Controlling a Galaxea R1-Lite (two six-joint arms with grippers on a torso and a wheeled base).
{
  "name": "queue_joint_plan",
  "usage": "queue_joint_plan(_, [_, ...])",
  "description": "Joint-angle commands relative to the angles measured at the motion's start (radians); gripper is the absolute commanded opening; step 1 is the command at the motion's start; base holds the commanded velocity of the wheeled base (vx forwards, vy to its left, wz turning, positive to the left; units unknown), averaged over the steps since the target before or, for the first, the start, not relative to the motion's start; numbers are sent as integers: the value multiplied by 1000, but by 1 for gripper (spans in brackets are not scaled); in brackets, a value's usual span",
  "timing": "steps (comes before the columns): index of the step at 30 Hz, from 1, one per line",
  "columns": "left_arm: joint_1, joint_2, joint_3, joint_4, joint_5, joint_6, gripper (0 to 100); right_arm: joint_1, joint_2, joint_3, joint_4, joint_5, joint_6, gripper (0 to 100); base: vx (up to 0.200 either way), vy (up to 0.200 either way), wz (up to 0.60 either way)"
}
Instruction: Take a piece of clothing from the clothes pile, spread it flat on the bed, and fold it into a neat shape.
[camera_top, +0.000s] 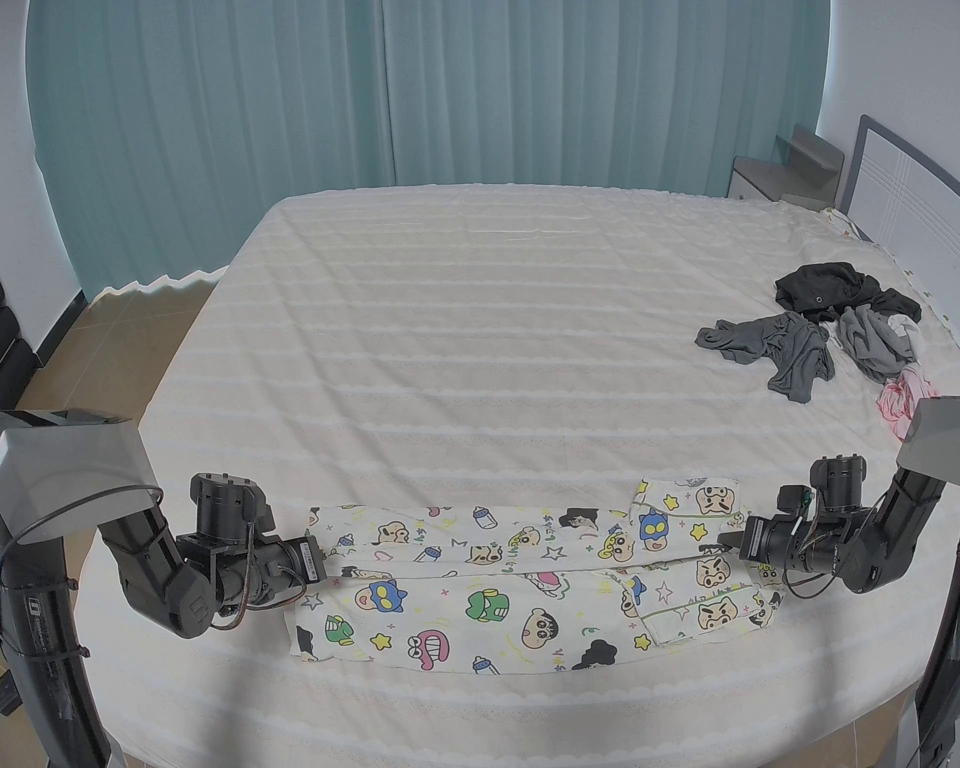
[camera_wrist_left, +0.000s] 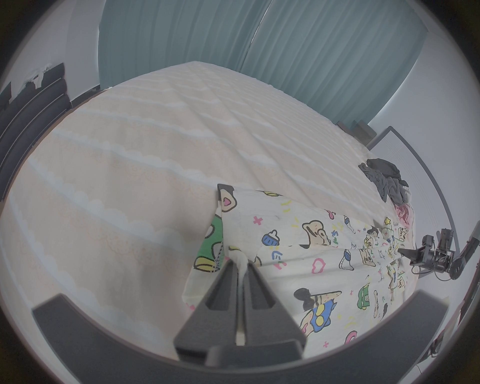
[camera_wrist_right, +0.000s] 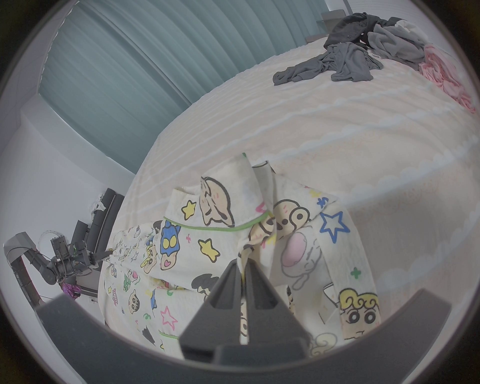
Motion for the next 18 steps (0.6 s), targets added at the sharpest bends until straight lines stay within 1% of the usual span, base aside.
queue_joint_plan(1, [-9,15,4,0,2,-2,0,-3,13,5,1,0,0,0,0,0,0])
queue_joint_plan(3, [-12,15,4,0,2,-6,0,-3,18,9,1,0,-1,0,0,0,0])
queue_joint_plan(4, [-14,15,4,0,2,-7,0,-3,18,11,1,0,-4,100,0,0,0])
queue_joint_plan(8, [-14,15,9,0,5,-7,0,-3,15,12,1,0,-9,100,0,0,0])
queue_joint_plan(9, [-14,15,12,0,5,-7,100,-4,13,12,-1,0,-9,100,0,0,0])
queue_joint_plan(18, [-14,-18,96,-86,6,-12,100,-7,-77,57,-1,3,2,100,0,0,0])
